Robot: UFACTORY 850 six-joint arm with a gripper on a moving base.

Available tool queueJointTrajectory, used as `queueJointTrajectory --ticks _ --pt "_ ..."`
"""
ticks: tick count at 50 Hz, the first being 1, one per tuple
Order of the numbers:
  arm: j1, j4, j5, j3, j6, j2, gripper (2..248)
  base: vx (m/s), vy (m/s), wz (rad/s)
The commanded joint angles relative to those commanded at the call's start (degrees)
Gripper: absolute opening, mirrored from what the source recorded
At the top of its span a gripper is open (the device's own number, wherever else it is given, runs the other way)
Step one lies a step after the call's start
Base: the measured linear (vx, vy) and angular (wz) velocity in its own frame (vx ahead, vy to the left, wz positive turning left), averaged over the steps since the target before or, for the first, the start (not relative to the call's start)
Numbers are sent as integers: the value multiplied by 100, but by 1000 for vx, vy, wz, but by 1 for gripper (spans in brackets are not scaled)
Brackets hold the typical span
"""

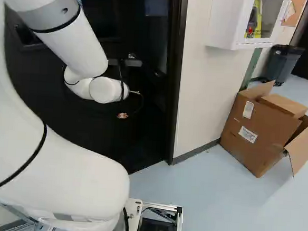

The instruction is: Open the door and move inside

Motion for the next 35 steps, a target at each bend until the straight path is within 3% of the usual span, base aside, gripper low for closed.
queueJointTrajectory --ticks 35 --pt "0 0 0 0 0 0 247 0 0 0"
